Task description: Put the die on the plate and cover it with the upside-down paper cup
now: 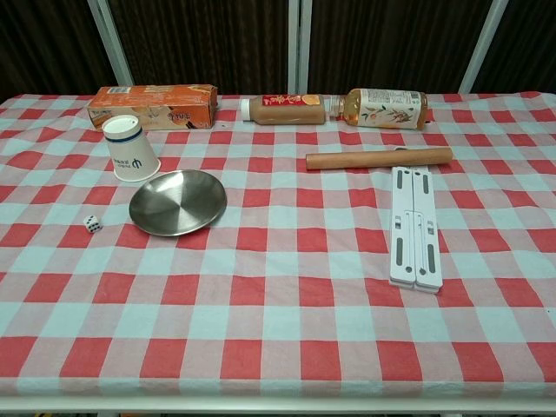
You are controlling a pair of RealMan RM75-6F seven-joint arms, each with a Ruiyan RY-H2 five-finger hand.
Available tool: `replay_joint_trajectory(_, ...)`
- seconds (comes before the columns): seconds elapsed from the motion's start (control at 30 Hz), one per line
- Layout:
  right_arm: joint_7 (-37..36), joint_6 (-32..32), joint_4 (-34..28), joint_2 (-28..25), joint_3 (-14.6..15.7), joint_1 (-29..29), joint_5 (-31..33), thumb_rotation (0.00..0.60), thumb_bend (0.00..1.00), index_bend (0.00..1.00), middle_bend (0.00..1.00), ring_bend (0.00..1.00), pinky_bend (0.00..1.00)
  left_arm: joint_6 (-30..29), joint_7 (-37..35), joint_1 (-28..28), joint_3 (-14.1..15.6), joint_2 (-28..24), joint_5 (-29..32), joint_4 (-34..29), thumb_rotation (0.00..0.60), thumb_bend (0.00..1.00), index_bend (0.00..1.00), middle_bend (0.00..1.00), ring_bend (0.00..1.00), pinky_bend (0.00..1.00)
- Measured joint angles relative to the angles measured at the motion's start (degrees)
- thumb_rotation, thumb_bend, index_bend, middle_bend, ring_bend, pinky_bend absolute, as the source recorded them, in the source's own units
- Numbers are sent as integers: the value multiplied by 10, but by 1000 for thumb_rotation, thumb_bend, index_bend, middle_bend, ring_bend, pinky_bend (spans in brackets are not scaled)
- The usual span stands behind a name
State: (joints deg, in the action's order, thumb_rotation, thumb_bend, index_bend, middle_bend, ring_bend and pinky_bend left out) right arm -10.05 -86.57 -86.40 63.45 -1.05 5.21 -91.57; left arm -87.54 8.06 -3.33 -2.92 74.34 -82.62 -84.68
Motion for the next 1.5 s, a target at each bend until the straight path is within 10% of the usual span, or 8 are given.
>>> replay_joint_trajectory(0.47,-8,-25,8,-2,-20,6,-11,600,127,122,184,55,123,51,-22,-41,-17,-12,-2,-12,600,135,299,322,208,180)
replay_joint_trajectory(0.97,2,-15,-6,-19,-24,15,-8,600,127,122,219,69,124,251,-54,-181,-71,58,74,32,600,130,421,614,610,863)
replay_joint_trajectory(1.5,-8,-9,4,-13,-20,13,-2,600,126,122,236,69,129,343,-32,-240,-63,159,156,114,600,145,447,796,829,944)
